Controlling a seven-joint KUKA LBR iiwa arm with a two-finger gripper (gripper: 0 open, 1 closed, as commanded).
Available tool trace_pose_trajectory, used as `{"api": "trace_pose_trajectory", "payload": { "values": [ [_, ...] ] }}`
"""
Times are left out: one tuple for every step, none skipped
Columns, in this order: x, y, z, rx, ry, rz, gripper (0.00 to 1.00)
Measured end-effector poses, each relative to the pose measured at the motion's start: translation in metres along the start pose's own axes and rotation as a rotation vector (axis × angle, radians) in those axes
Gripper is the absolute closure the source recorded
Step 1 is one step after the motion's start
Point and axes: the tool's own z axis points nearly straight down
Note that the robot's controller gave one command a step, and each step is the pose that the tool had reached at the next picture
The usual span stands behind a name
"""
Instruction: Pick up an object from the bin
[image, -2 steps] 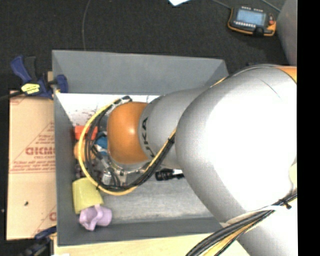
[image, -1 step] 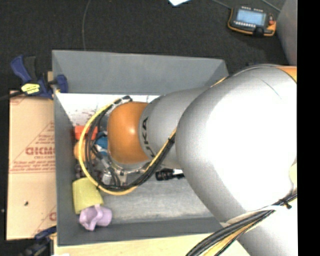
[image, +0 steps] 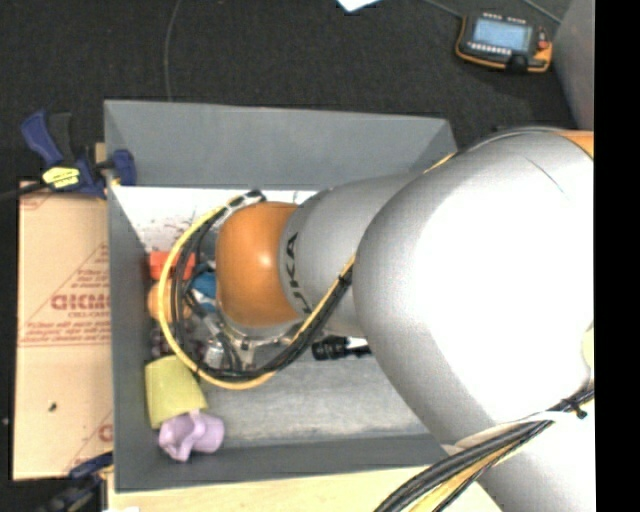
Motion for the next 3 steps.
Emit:
{"api": "trace_pose_trajectory", "payload": {
  "values": [
    [0.000,-0.001,-0.009,0.001,0.002,0.001,1.00],
    [0.000,-0.001,-0.026,0.002,0.003,0.002,1.00],
    [0.001,-0.003,-0.054,0.007,0.010,0.001,1.00]
  ]
}}
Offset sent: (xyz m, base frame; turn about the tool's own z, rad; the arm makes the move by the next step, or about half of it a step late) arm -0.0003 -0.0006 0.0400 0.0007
